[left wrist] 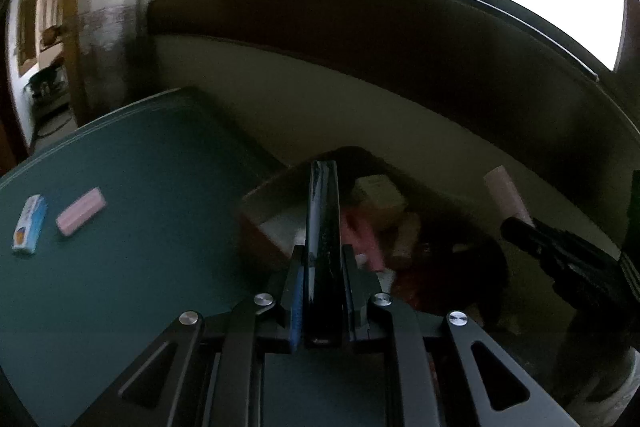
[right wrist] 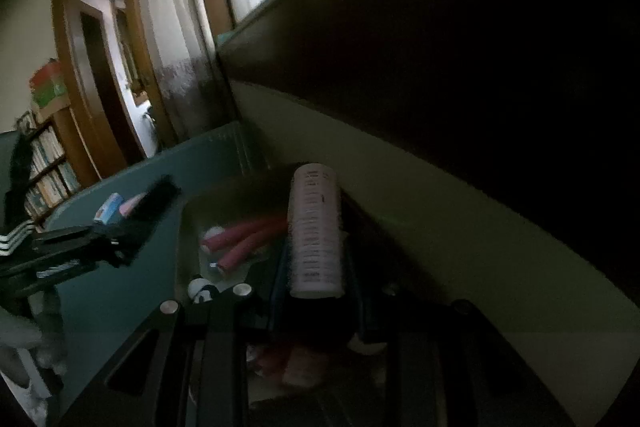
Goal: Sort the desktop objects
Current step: 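Carry the black comb and pink roller over the cardboard box, then open the left tool to drop the comb while the right tool drops the roller into the box, then return both tools from the box to the table, then grasp the remaining pink roller with the right tool, then grasp the blue-and-white medicine box with the left tool while the right tool holds the roller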
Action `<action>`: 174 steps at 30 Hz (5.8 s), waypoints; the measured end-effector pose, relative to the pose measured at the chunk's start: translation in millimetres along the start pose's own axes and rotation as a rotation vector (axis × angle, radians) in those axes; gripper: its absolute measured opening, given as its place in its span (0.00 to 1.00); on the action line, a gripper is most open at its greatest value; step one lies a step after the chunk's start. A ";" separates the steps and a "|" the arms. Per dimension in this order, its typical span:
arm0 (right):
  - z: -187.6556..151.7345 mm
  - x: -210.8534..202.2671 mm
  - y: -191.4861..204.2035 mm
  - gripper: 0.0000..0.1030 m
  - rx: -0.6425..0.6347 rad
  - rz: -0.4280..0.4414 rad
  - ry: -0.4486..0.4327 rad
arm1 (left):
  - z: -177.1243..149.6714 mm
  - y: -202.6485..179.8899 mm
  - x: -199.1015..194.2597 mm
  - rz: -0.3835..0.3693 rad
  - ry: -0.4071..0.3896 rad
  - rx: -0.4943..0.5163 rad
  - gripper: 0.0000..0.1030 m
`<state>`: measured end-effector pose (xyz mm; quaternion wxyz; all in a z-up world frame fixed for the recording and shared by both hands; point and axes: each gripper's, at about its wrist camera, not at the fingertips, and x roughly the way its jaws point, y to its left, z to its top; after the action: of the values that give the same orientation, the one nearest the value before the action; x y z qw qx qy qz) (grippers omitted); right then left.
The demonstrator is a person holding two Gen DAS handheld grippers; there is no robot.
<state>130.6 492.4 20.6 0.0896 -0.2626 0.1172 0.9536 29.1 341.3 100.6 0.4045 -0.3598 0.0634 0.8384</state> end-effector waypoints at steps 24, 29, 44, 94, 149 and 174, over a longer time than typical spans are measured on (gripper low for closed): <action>-8.8 12.5 3.0 0.29 0.001 0.091 0.066 | 2.2 -28.1 18.1 -0.074 0.045 -0.022 0.23; -10.8 11.7 12.6 0.34 -0.014 0.110 0.082 | 3.9 -11.6 4.4 -0.035 0.000 -0.021 0.49; -6.2 0.3 21.7 0.58 0.028 0.106 0.057 | -7.3 13.5 -22.7 0.004 -0.033 -0.063 0.49; -26.4 152.1 259.7 0.77 -0.200 0.344 0.290 | -101.7 250.0 -125.0 0.367 -0.044 -0.441 0.62; 12.9 297.7 293.1 0.75 -0.089 0.317 0.306 | -30.9 354.6 -11.0 0.427 0.034 -0.335 0.62; 12.6 300.3 290.2 0.75 -0.075 0.330 0.304 | 20.9 351.1 43.0 0.440 0.124 0.165 0.62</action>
<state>-196.9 251.0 -74.3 -0.0962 -0.3835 0.1353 0.9085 -254.4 143.4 22.9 0.2356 -0.3539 0.2332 0.8746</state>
